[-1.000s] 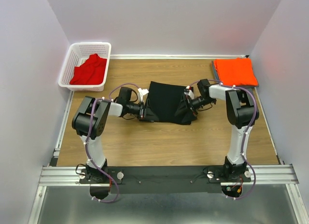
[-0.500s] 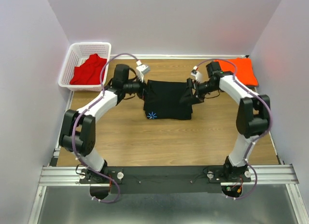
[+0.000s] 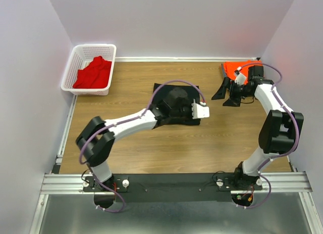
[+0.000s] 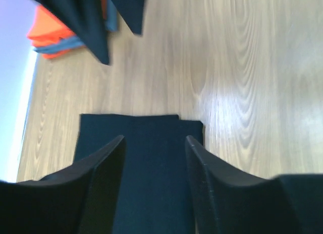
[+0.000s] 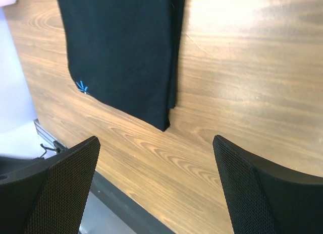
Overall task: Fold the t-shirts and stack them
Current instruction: Smooth out wrinkles on the folded tshirt, then put the neatly folded tshirt into the corner of the board with the right arm
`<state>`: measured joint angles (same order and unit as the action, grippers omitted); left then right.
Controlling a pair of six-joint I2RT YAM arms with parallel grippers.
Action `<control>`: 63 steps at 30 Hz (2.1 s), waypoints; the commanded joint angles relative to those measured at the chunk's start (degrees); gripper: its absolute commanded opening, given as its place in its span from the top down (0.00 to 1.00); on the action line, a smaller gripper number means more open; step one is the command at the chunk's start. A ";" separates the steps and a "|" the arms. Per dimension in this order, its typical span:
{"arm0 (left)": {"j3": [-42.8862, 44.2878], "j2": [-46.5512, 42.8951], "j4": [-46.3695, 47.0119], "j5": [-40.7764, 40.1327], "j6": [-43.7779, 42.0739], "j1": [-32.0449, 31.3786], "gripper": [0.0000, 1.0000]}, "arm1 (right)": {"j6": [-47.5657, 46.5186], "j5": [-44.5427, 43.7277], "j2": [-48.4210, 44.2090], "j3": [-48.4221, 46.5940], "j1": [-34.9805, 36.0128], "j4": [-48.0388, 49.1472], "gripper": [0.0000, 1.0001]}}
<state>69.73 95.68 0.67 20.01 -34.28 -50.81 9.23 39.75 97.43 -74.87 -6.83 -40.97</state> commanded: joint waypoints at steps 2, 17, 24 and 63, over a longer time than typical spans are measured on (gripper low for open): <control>0.57 6.79 2.49 -8.68 -6.23 -2.54 0.48 | 0.96 -2.04 -1.01 2.10 -0.11 1.15 0.00; 7.43 21.91 -0.58 -6.75 -6.41 -3.95 0.53 | 1.66 -0.46 0.92 3.77 -0.29 2.47 0.00; 7.61 24.11 -2.95 -6.38 -7.02 -3.95 0.53 | 3.16 1.56 2.42 3.59 -0.29 3.62 0.00; 21.14 19.11 -11.04 8.29 1.41 1.76 1.00 | 42.71 -5.90 0.31 33.65 8.15 64.70 0.00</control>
<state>88.42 118.13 -10.66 25.65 -34.44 -49.50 50.04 37.15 98.08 -41.56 0.47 22.24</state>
